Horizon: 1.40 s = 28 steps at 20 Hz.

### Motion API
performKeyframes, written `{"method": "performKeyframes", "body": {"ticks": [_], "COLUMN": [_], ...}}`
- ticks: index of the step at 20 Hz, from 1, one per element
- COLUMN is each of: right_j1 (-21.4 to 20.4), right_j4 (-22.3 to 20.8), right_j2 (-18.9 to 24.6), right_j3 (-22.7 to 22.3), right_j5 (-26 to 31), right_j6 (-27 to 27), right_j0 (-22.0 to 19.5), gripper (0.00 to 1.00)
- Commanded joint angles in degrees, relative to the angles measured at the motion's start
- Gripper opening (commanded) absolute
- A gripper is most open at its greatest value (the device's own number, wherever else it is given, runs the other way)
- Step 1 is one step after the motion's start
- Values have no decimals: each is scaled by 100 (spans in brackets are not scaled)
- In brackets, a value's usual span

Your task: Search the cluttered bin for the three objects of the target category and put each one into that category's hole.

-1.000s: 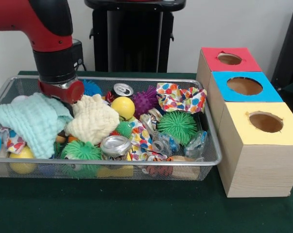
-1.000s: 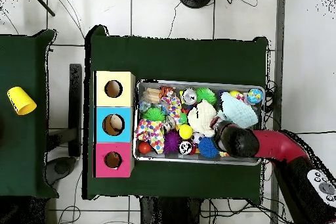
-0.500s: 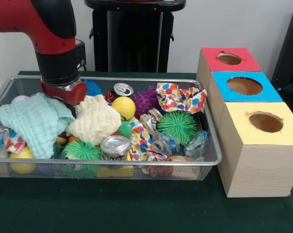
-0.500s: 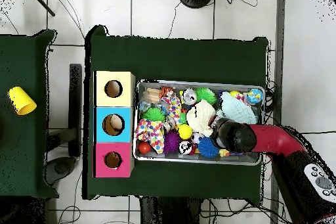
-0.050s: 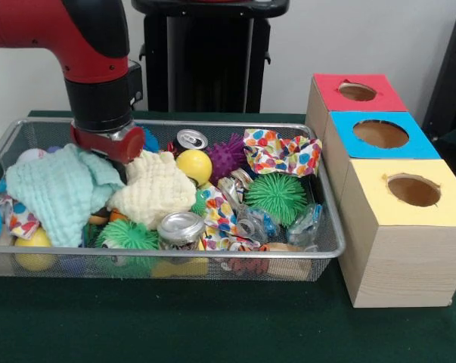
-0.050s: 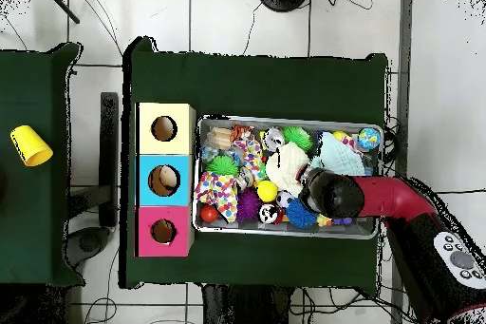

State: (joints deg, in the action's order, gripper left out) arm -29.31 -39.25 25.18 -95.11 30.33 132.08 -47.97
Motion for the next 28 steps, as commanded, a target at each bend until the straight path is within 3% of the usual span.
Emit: {"method": "performKeyframes", "body": {"ticks": [1, 12, 16, 28], "right_j1": [-363, -943, -896, -1124], "right_j4": [139, 811, 1078, 1839], "right_j2": [69, -101, -157, -773], "right_j3": [-583, -1130, -1363, -1913], "right_j5": [384, 475, 225, -513], "right_j6": [-275, 192, 391, 1397], "right_j0": [513, 889, 956, 1878], "gripper": [0, 0, 0, 0]}}
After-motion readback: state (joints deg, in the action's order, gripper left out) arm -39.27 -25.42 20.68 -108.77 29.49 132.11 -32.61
